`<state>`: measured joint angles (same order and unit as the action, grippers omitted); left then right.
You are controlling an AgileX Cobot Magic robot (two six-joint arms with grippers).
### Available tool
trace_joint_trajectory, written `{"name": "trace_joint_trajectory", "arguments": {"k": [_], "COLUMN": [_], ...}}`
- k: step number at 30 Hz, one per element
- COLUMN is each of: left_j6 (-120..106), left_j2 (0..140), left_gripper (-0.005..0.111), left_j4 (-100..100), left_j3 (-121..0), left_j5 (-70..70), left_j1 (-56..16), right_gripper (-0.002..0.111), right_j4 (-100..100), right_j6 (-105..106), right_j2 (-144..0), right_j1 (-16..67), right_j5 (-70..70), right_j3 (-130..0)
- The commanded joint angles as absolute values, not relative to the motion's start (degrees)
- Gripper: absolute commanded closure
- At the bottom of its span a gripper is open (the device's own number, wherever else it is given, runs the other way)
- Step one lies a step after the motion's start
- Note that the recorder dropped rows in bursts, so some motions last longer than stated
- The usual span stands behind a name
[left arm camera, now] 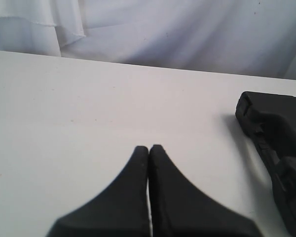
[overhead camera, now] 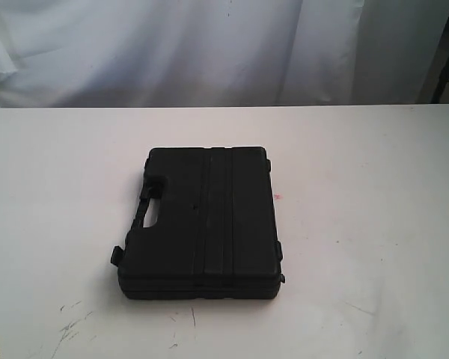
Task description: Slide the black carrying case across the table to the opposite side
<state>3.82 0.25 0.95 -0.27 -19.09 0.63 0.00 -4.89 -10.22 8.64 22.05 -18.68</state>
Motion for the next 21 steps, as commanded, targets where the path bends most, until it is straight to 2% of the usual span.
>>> {"name": "trace_joint_trajectory", "arguments": {"k": [1, 7, 21], "left_j6": [3.9, 3.9, 3.9], "left_j2": [0.0, 0.0, 0.0], "left_gripper": [0.107, 0.107, 0.107], "left_j4": [0.9, 0.9, 0.9], "left_j3": [0.0, 0.0, 0.0], "left_j5": [-18.2, -18.2, -18.2], "left_j1": [0.7, 0.7, 0.7], "right_gripper": [0.108, 0.108, 0.108], "right_j4": [-1.2, -1.1, 0.7], "right_j6": [-2.6, -2.6, -4.3], "right_j2": [-8.5, -8.3, 0.0], "right_j1": [8.4, 8.4, 6.6], "right_j5": [21.6, 21.1, 13.6], "right_j3": [-17.6, -15.9, -2.6]}}
